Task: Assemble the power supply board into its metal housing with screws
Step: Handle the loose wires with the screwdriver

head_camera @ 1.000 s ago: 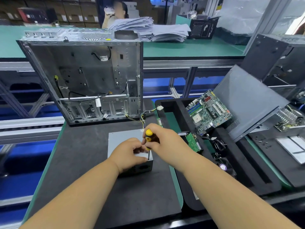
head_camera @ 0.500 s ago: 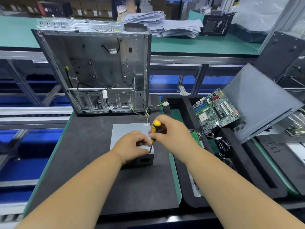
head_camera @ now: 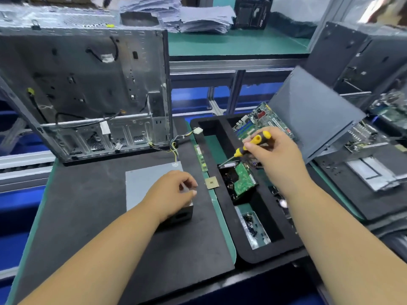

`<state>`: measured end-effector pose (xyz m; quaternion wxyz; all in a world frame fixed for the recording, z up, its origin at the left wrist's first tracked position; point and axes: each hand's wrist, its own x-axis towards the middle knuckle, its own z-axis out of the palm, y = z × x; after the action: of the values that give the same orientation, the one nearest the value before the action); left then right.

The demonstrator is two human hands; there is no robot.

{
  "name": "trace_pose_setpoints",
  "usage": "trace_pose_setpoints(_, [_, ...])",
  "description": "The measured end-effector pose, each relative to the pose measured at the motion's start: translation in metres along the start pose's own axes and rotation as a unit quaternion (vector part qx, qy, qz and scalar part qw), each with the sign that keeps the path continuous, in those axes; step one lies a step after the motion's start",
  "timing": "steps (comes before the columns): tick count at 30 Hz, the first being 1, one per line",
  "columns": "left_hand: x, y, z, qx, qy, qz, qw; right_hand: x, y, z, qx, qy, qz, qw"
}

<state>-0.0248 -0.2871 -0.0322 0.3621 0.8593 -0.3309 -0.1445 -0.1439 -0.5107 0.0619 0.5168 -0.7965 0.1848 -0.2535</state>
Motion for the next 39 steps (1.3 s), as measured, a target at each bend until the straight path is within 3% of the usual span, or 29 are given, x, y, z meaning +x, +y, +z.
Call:
trace_pose_setpoints(7, [0.017, 0.038, 0.020, -0.005, -0.013, 0.094, 0.995, -0.016, 0.038, -0.026, -0.016, 0.053, 0.043, 0.998])
trace_pose_setpoints(13, [0.021, 0.049, 0.054, 0.036, -0.039, 0.110, 0.993, -0.019, 0.087, -0.048, -0.135, 0.005, 0.056, 0.989])
trace_pose_setpoints(26, [0.022, 0.052, 0.128, 0.085, -0.055, -0.040, 0.994, -0.017, 0.165, -0.073, -0.276, -0.223, 0.064, 0.933])
trace_pose_setpoints(32, [0.016, 0.046, 0.138, 0.070, -0.009, -0.113, 0.991, -0.015, 0.181, -0.066, -0.261, -0.266, 0.032, 0.927])
trace_pose_setpoints(39, [0.006, 0.045, 0.143, 0.054, 0.017, -0.141, 0.988, -0.017, 0.186, -0.050, -0.248, -0.284, 0.009, 0.926])
